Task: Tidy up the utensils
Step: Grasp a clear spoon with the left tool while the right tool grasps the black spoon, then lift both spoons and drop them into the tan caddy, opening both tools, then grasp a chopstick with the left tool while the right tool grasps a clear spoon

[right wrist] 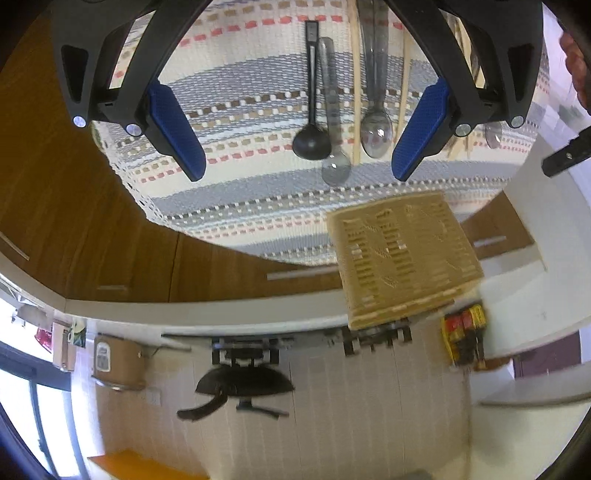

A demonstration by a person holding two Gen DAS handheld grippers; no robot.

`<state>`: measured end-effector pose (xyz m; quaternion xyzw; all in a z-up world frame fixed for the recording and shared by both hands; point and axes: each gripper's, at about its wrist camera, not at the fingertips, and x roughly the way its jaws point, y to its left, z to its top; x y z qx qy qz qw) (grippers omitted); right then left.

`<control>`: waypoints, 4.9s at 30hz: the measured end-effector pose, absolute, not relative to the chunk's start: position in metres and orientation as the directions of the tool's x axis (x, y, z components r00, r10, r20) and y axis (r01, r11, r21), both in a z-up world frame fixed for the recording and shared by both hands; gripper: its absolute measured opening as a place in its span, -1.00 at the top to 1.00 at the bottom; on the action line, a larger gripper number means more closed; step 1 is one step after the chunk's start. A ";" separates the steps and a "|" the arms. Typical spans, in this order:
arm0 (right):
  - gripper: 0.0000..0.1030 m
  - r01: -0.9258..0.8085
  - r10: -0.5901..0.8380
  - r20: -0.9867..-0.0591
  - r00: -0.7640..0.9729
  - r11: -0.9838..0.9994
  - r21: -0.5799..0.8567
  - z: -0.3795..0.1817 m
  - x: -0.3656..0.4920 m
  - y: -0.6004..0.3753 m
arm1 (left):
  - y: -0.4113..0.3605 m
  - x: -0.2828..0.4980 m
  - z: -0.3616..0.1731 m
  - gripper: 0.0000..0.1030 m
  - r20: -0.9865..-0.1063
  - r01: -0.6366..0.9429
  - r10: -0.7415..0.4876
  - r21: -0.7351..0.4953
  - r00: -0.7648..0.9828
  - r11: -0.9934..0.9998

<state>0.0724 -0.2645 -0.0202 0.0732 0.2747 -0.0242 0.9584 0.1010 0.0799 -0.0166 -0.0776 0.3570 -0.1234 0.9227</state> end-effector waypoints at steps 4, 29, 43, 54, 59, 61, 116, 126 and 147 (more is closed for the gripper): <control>-0.62 0.026 0.015 -0.643 0.765 0.998 0.054 -0.018 0.087 -0.255 | 0.076 0.118 -0.033 -0.29 -0.742 0.185 -0.339 -0.286 0.578 0.940; 0.52 -0.072 0.143 -0.958 0.249 0.989 0.129 -0.069 0.169 -0.257 | 0.031 0.153 -0.082 0.60 -0.890 0.219 -0.118 -0.021 0.441 0.975; 0.86 -0.148 0.024 -0.980 0.198 0.989 -0.006 -0.076 0.190 -0.224 | 0.028 0.153 -0.080 0.36 -0.934 0.365 -0.092 0.044 0.346 0.930; 0.91 -0.175 0.137 -0.933 0.333 0.981 0.081 -0.038 0.178 -0.233 | 0.024 0.136 -0.048 0.82 -0.863 0.334 -0.201 -0.040 0.464 0.942; 0.91 -0.224 0.221 -0.849 0.480 0.967 0.125 0.017 0.169 -0.232 | 0.029 0.129 0.015 0.81 -0.734 0.331 -0.299 -0.108 0.609 0.938; 0.91 -0.246 0.250 -0.804 0.540 0.960 0.133 0.041 0.165 -0.234 | 0.028 0.132 0.043 0.81 -0.671 0.337 -0.331 -0.127 0.663 0.933; 0.34 -0.278 0.316 -0.437 0.842 0.949 0.150 0.067 0.202 -0.246 | 0.028 0.189 0.079 -0.04 -0.252 0.277 -0.324 -0.206 0.912 0.939; 0.02 -0.242 0.248 -0.533 0.809 0.967 0.082 0.071 0.149 -0.234 | 0.037 0.137 0.082 -0.15 -0.373 0.281 -0.343 -0.211 0.862 0.936; 0.47 -0.114 0.247 -0.900 0.360 0.969 0.220 -0.049 0.164 -0.243 | 0.045 0.158 -0.059 0.22 -0.800 0.178 -0.416 -0.376 0.433 0.909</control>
